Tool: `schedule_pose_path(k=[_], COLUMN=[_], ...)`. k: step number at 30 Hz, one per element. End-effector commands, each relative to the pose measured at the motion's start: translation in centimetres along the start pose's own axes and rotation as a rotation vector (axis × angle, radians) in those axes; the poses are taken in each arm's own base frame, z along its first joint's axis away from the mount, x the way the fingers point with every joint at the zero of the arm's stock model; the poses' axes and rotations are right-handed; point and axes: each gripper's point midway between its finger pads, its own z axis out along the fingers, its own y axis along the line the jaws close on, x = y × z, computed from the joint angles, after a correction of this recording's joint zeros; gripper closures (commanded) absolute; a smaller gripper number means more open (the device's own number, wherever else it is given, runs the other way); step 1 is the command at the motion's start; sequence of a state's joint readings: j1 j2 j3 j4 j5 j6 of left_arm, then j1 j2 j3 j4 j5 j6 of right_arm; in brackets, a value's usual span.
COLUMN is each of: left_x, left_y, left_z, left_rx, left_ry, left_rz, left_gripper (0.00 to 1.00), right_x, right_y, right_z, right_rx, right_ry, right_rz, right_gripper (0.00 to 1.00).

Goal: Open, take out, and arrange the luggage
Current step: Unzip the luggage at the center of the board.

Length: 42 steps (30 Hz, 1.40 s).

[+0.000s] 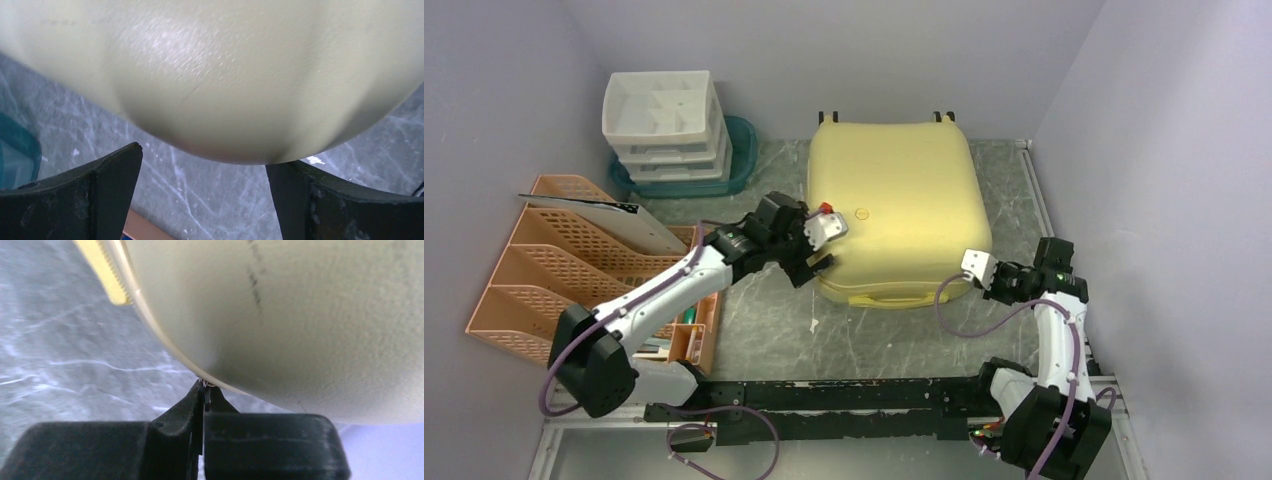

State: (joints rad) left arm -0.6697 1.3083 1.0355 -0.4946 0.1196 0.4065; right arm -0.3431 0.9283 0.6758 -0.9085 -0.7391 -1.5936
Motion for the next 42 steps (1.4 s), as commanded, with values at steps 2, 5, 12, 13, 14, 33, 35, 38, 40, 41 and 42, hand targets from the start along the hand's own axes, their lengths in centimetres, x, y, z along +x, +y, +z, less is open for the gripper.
schedule_pose_path(k=[2, 5, 12, 13, 14, 33, 35, 38, 40, 41, 42], left_x=[-6.2, -6.9, -9.3, -9.7, -10.0, -14.6, -14.8, -15.0, -15.2, -15.3, -15.6], left_y=[-6.2, -6.6, -5.0, -4.9, -4.8, -7.4, -7.6, -7.2, -6.4, -6.0, -5.7], left_z=[4.5, 6.4, 10.0, 10.2, 10.4, 12.0, 12.3, 12.8, 13.1, 13.1, 13.0], left_rx=[0.175, 0.153, 0.041, 0.038, 0.035, 0.178, 0.187, 0.163, 0.121, 0.102, 0.088], left_ry=[-0.125, -0.085, -0.031, -0.044, -0.056, -0.145, -0.14, -0.125, -0.121, -0.119, -0.121], left_rz=[0.058, 0.053, -0.029, -0.036, -0.042, -0.112, -0.117, -0.134, -0.149, -0.154, -0.156], left_gripper=[0.01, 0.01, 0.01, 0.02, 0.01, 0.01, 0.01, 0.01, 0.01, 0.01, 0.01], right_x=[-0.4, 1.1, 1.9, 1.6, 1.3, -6.0, -6.1, -6.9, -7.5, -7.8, -8.2], right_y=[-3.3, -4.5, -3.9, -3.4, -2.8, -4.3, -5.2, -5.5, -4.9, -4.7, -4.5], right_z=[0.4, 0.4, 0.0, -0.1, 0.0, -1.8, -1.6, -0.8, 0.1, 0.6, 0.9], right_rx=[0.116, 0.154, 0.088, 0.075, 0.062, 0.11, 0.132, 0.136, 0.119, 0.117, 0.111], right_ry=[-0.073, -0.058, -0.065, -0.071, -0.08, -0.348, -0.341, -0.316, -0.28, -0.265, -0.258], right_rz=[0.108, 0.165, 0.164, 0.143, 0.125, 0.331, 0.413, 0.509, 0.523, 0.531, 0.535], right_gripper=[1.0, 1.0, 1.0, 1.0, 1.0, 1.0, 1.0, 1.0, 1.0, 1.0, 1.0])
